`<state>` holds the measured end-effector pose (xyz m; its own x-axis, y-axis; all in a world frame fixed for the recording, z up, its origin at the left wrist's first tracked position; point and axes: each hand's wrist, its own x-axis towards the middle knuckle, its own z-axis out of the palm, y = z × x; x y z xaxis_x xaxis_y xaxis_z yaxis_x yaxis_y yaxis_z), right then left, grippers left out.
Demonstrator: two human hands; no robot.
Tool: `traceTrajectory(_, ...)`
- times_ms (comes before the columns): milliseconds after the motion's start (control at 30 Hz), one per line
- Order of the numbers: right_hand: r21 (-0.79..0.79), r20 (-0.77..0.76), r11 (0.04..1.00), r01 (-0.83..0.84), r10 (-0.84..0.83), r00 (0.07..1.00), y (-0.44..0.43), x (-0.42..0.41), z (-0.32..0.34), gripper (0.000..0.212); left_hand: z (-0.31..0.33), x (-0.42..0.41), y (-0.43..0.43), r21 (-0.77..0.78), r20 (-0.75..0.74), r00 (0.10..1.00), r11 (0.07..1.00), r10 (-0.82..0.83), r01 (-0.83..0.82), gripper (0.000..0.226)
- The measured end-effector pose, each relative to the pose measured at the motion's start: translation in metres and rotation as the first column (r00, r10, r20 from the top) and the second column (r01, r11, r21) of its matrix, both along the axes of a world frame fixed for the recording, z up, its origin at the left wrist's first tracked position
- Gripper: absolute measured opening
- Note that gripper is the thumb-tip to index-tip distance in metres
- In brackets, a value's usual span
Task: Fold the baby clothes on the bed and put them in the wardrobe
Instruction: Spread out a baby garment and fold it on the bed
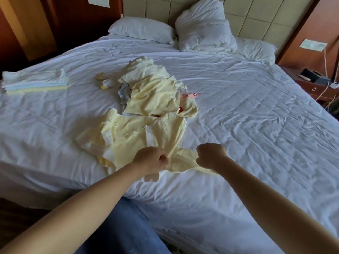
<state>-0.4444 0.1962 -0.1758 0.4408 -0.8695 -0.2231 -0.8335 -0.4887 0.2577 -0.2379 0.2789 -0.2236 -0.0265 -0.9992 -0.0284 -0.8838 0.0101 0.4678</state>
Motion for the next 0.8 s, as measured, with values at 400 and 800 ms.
traceTrajectory(400,0.014,0.441,0.982,-0.191,0.165,0.882,-0.083,0.102,-0.017,0.028,-0.013,0.060,-0.060,-0.154,-0.080,0.915,0.902,0.396,-0.404,0.036)
traceTrajectory(800,0.212,0.330,0.938,-0.275,0.196,0.923,-0.144,0.157,-0.064,0.036,-0.045,0.079,-0.101,-0.086,-0.063,0.900,0.896,0.431,-0.435,0.040)
